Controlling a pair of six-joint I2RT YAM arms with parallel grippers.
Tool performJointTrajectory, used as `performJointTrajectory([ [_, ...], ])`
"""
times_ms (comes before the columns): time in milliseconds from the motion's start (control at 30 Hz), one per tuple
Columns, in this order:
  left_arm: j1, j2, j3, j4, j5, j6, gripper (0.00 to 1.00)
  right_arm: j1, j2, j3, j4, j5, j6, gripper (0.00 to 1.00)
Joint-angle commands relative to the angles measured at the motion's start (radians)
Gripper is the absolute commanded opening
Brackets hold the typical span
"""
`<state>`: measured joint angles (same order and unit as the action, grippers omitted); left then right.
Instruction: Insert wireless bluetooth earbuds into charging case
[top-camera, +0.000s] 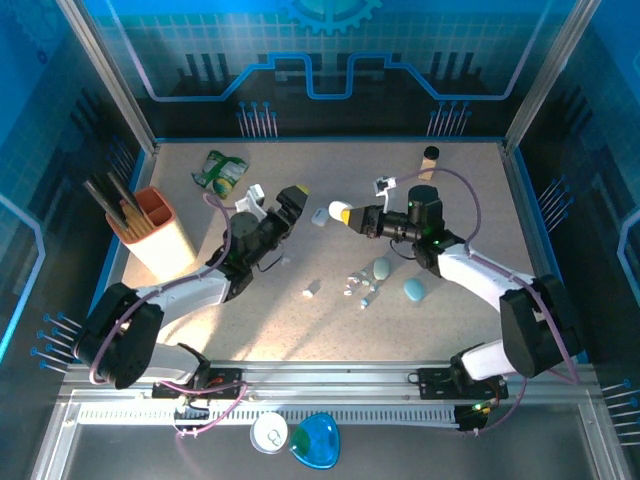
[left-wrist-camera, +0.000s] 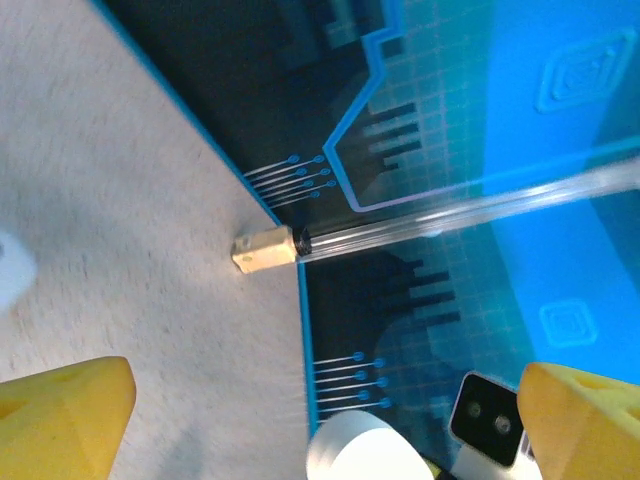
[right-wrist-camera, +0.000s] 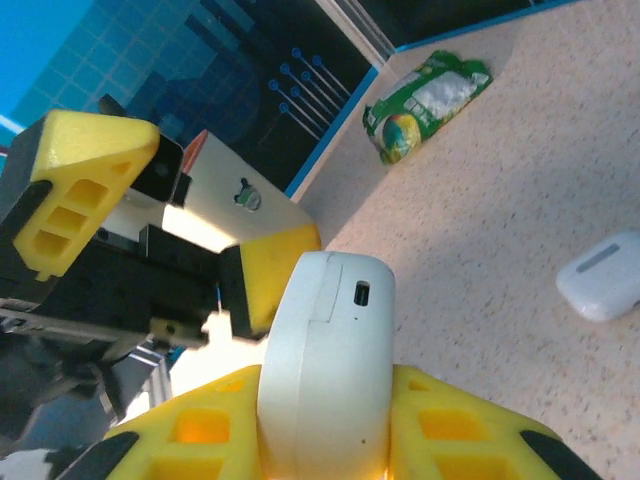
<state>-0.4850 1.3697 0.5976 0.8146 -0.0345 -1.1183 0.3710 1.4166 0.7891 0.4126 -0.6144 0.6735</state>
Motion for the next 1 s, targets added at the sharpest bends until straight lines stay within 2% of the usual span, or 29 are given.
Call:
performJointTrajectory([
  [0,0.022,-0.043,-0.02,0.156,0.147,0.39,0.97,-0.042,-0.04,0.059,-0.134,-0.163,0.087,0.15],
  [100,0.022,-0.053,-0.025,0.16,0.277,0.638,0.98,-0.077,-0.049,0.084,-0.197,-0.256,0.181,0.14],
  [200,0.022,-0.052,-0.021,0.128,0.4,0.821,0.98,-0.097,-0.043,0.084,-0.15,-0.371,0.311,0.13],
  [300,0.022,-0.054,-0.036,0.159,0.516,0.947,0.98,-0.098,-0.053,0.081,-0.013,-0.437,0.454,0.11],
  [433,0.022,-0.074,-0.074,0.216,0.649,1.098,0.98,-0.092,-0.078,0.075,0.081,-0.478,0.585,0.07],
  [600,0.022,-0.105,-0.084,0.205,0.759,1.166,0.97,-0.055,-0.087,0.063,0.172,-0.501,0.707,0.05],
  [733,0.019,-0.116,-0.056,0.173,0.833,1.159,0.94,0.002,-0.069,0.027,0.384,-0.472,0.879,0.03],
  [867,0.01,-0.122,-0.038,0.18,0.866,1.126,0.9,0.06,-0.023,-0.007,0.651,-0.418,1.08,0.02],
  [967,-0.003,-0.13,-0.033,0.196,0.865,1.104,0.85,0.087,-0.004,-0.006,0.683,-0.41,1.11,0.02],
])
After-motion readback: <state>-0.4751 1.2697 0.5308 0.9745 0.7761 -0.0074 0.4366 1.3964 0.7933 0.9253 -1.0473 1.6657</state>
